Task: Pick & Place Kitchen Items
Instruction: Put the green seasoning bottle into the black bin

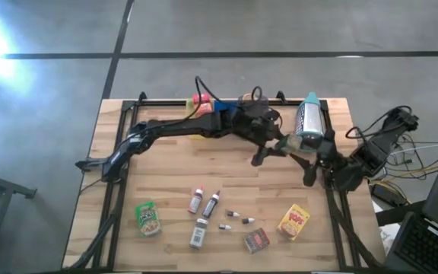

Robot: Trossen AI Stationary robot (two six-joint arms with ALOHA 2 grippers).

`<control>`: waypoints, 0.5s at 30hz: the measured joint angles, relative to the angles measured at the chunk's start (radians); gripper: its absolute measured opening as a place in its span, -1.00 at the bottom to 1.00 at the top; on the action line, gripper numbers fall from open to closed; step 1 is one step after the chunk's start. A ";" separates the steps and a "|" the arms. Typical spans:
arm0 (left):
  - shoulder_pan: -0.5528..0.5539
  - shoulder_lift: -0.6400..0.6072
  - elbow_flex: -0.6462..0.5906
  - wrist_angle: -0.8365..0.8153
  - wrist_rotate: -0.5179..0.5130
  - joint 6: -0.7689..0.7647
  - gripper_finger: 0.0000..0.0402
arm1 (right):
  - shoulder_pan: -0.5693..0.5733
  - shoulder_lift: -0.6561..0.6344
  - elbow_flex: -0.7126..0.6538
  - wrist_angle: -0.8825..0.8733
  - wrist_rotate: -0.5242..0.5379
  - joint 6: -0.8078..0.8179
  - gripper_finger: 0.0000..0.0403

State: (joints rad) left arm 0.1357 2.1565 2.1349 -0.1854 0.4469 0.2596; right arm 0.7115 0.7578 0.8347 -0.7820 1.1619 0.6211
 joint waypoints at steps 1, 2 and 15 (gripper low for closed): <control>0.000 -0.001 -0.011 0.037 0.011 -0.002 0.03 | 0.007 -0.001 -0.003 0.034 0.006 -0.031 0.33; 0.000 -0.001 -0.018 0.059 0.014 -0.006 0.03 | 0.013 -0.003 -0.004 0.064 0.009 -0.061 0.34; -0.012 -0.001 -0.079 0.252 0.044 -0.044 0.05 | 0.003 0.008 -0.005 0.398 0.020 -0.416 0.54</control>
State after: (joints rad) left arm 0.1240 2.1551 2.0560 0.0662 0.4905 0.2157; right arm 0.7142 0.7662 0.8299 -0.3839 1.1824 0.2046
